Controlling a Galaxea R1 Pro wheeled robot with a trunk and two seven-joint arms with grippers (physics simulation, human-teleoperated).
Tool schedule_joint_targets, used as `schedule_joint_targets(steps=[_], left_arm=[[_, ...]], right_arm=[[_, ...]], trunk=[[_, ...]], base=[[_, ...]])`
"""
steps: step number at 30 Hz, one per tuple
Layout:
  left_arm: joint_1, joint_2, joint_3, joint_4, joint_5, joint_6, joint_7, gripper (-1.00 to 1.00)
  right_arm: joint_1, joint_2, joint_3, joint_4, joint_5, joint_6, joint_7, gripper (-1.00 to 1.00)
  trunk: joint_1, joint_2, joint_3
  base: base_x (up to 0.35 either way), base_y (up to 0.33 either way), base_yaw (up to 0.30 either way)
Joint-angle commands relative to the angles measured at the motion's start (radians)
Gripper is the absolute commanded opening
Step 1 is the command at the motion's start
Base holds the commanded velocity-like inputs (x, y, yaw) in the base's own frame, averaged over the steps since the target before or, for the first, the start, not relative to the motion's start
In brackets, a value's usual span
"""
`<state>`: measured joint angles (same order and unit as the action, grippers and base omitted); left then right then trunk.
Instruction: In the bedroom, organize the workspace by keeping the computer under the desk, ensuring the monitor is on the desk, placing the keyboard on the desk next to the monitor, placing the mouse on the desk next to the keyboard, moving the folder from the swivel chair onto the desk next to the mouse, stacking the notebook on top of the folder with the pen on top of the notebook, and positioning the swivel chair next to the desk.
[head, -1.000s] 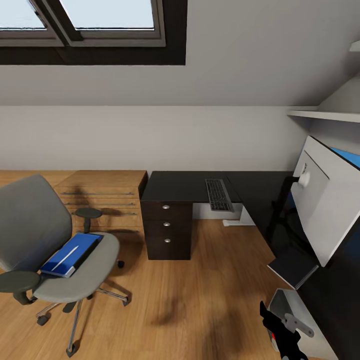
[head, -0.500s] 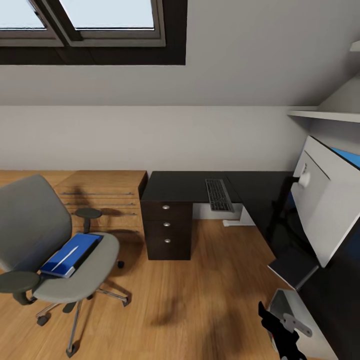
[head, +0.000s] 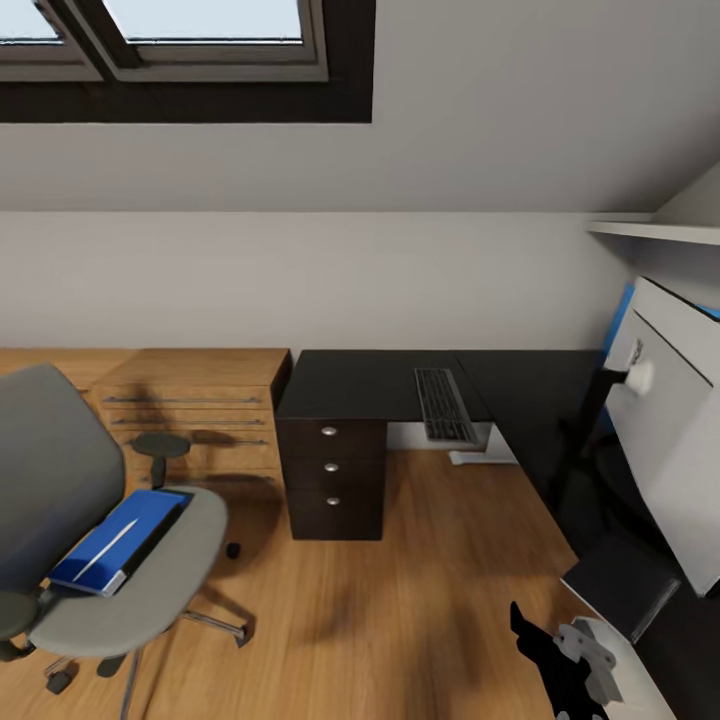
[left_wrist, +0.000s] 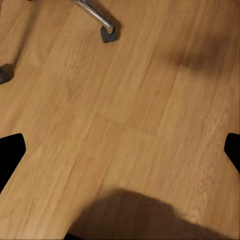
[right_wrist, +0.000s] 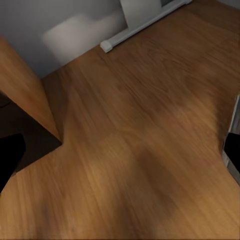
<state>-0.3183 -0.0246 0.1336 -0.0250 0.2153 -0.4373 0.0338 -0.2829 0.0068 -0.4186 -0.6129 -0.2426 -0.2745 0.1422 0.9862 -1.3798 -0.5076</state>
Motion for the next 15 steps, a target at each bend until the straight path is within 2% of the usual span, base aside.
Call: schedule_joint_targets(steps=[1, 6, 11, 15], left_arm=[[-0.001, 0.0, 0.008, 0.0, -0.005, -0.003, 0.002, 1.0], [-0.001, 0.0, 0.008, 0.0, -0.005, -0.003, 0.002, 1.0], [-0.001, 0.0, 0.008, 0.0, -0.005, -0.003, 0.003, 1.0], [-0.001, 0.0, 0.008, 0.0, -0.005, -0.003, 0.005, 1.0]], right_arm=[[-0.001, 0.001, -0.003, 0.001, -0.011, -0.002, 0.01, 1.0], [-0.001, 0.001, -0.002, 0.002, -0.011, -0.002, 0.01, 1.0], [-0.001, 0.001, -0.002, 0.006, -0.011, -0.002, 0.01, 1.0], [-0.001, 0.001, -0.002, 0.008, -0.011, -0.002, 0.01, 1.0]], trunk=[[0.001, 0.0, -0.001], [0.001, 0.0, -0.001], [0.001, 0.0, -0.001], [0.001, 0.0, -0.001]], base=[[0.333, 0.0, 0.0], [0.331, 0.033, 0.0], [0.272, 0.19, -0.003], [0.159, 0.169, -0.088]])
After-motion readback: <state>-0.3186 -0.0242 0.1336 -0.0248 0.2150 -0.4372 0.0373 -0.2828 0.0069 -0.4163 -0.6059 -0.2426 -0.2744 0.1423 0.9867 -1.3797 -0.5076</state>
